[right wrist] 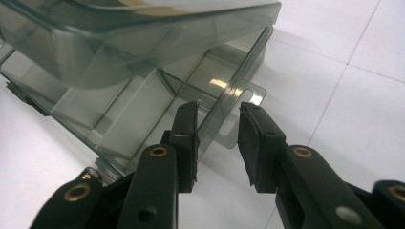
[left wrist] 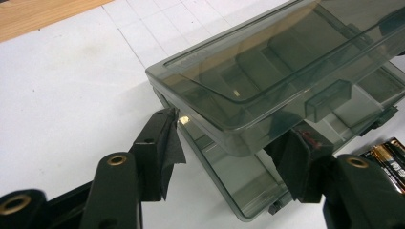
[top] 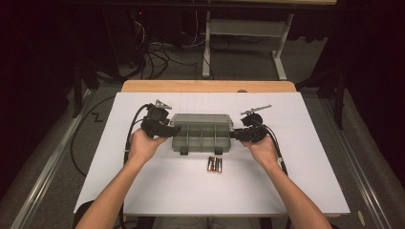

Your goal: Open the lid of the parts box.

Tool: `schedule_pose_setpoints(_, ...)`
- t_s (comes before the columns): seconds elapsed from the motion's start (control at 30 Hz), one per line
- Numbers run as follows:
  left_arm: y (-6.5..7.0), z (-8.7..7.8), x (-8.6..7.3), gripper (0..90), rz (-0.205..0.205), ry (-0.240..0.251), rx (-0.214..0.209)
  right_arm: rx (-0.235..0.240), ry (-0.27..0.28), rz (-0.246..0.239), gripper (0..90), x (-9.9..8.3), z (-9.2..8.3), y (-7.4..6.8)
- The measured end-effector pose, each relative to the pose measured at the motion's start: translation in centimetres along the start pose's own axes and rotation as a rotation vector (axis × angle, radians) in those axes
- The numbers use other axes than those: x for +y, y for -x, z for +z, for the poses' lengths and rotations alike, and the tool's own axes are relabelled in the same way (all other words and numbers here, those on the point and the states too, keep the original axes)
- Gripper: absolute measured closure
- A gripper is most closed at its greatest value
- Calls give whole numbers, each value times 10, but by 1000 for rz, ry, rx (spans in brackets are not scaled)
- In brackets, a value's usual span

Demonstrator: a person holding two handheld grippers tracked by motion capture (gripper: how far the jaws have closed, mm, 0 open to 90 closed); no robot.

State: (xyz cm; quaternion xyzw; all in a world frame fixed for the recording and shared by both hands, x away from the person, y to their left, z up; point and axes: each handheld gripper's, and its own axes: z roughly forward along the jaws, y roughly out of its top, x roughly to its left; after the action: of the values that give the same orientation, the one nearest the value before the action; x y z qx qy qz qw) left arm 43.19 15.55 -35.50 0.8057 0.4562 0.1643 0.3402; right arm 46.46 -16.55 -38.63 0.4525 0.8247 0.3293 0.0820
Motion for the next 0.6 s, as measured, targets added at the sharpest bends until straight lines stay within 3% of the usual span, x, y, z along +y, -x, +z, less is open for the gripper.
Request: schedule_pose_setpoints(0.6,-6,0,12,466,-2,34,9,-26,-77,3,705,20,16,-7)
